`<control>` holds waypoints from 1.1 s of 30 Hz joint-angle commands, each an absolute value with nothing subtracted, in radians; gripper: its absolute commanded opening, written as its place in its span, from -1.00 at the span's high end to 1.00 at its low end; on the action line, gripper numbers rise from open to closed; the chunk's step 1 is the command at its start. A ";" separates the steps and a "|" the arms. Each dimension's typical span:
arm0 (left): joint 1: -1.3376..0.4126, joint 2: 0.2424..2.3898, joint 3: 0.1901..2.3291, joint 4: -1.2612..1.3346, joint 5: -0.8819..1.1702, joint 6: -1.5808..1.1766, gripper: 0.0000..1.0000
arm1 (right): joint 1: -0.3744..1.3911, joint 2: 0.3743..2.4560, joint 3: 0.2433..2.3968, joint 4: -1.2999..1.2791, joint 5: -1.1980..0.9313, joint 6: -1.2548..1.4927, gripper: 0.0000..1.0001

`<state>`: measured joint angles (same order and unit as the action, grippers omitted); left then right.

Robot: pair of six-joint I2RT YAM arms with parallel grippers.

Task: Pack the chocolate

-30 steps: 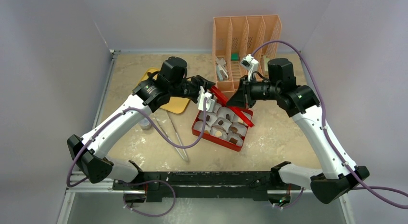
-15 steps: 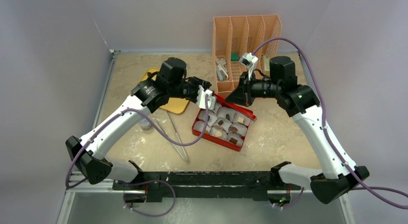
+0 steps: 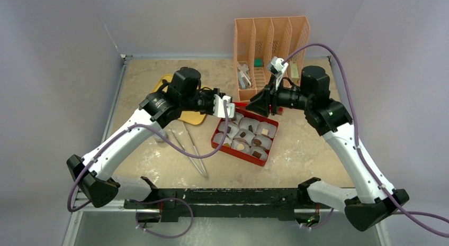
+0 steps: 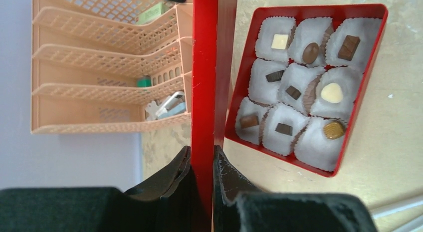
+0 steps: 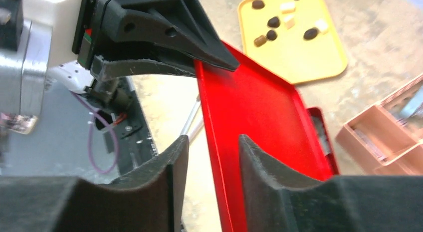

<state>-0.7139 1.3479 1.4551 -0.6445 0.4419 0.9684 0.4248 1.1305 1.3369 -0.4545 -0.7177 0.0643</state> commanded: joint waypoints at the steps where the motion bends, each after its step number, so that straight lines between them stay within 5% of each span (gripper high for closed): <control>1: -0.701 1.217 1.407 -0.487 0.428 0.819 1.00 | 0.431 1.028 1.293 -0.249 -0.695 0.044 -0.04; 7: -0.702 1.091 1.322 -0.514 0.398 0.721 1.00 | 0.430 0.955 1.271 -0.226 -0.762 -0.056 -0.52; 21: -0.702 0.886 1.246 -0.603 0.453 0.654 1.00 | 0.430 0.842 1.045 -0.130 -0.835 -0.245 -0.53; 24: -0.702 0.872 1.235 -0.597 0.458 0.640 1.00 | 0.430 0.831 1.016 -0.110 -0.903 -0.228 -0.36; 28: -0.702 0.865 1.234 -0.585 0.455 0.632 1.00 | 0.430 0.809 0.983 -0.063 -0.905 -0.160 0.27; 33: -0.701 0.860 1.231 -0.584 0.420 0.633 1.00 | 0.430 0.769 0.954 -0.027 -0.842 -0.074 0.80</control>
<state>-0.7071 0.8810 1.2278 -0.6769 0.4412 0.6411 0.4255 0.8066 0.9592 -0.1066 -0.8593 -0.1825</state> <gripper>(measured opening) 0.150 0.197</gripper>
